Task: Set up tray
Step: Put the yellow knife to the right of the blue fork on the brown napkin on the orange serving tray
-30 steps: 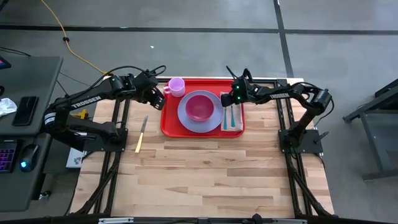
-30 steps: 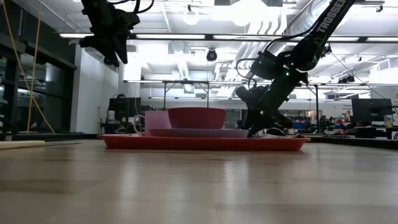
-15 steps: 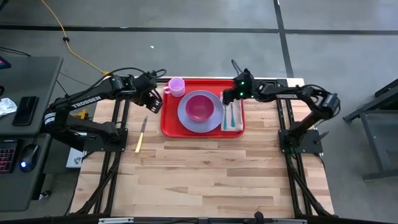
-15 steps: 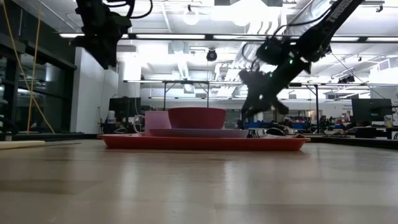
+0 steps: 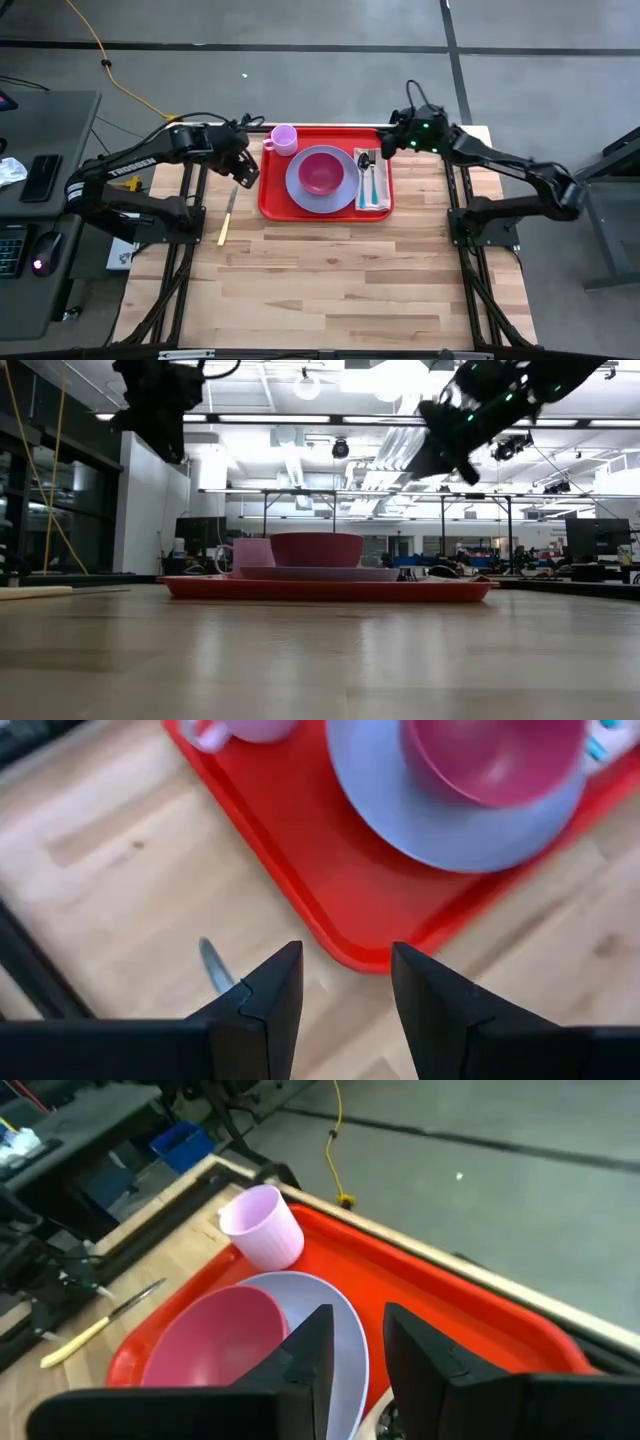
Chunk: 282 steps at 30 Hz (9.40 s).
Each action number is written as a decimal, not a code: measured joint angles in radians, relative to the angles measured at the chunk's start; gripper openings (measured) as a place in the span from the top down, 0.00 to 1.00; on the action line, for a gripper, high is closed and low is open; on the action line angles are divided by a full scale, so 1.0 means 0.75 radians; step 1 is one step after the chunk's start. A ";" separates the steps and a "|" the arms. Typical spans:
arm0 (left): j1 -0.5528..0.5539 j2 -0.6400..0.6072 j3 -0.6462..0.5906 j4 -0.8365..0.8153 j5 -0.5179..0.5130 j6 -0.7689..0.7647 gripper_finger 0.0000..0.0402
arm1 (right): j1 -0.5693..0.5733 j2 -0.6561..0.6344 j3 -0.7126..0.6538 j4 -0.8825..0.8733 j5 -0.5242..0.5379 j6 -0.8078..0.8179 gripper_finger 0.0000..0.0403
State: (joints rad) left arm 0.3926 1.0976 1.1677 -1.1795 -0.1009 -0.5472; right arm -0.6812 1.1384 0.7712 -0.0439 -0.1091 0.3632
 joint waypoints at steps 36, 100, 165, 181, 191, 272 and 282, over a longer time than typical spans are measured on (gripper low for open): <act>-0.769 -0.034 -0.306 0.133 -0.078 -0.888 0.55 | 0.001 -1.019 -0.023 -0.689 -0.069 -0.205 0.88; -0.767 0.271 -0.767 0.271 -0.052 -1.523 0.55 | 0.002 -1.337 -0.832 0.231 -0.169 0.180 0.92; -0.783 0.473 -0.442 0.220 0.119 -1.615 0.87 | 0.001 -1.336 -0.831 0.225 -0.209 0.209 0.92; -0.955 0.471 -0.105 -0.148 0.000 -1.867 0.86 | 0.001 -1.336 -0.831 0.225 -0.253 0.250 0.92; -0.952 0.470 0.119 -0.210 -0.191 -1.825 0.86 | 0.001 -1.336 -0.831 0.231 -0.327 0.289 0.92; -0.702 1.135 0.799 1.195 -0.411 -1.031 0.86 | 0.324 -0.511 -0.830 1.159 -0.653 0.716 0.43; -0.687 1.135 0.799 1.190 -0.402 -1.021 0.86 | 0.439 -0.251 -0.699 1.284 -0.631 0.663 0.42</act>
State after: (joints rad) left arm -0.1230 1.9488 1.7668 -0.2869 -0.4023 -1.3129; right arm -0.3521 0.9498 0.2471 0.9192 -0.5824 0.8607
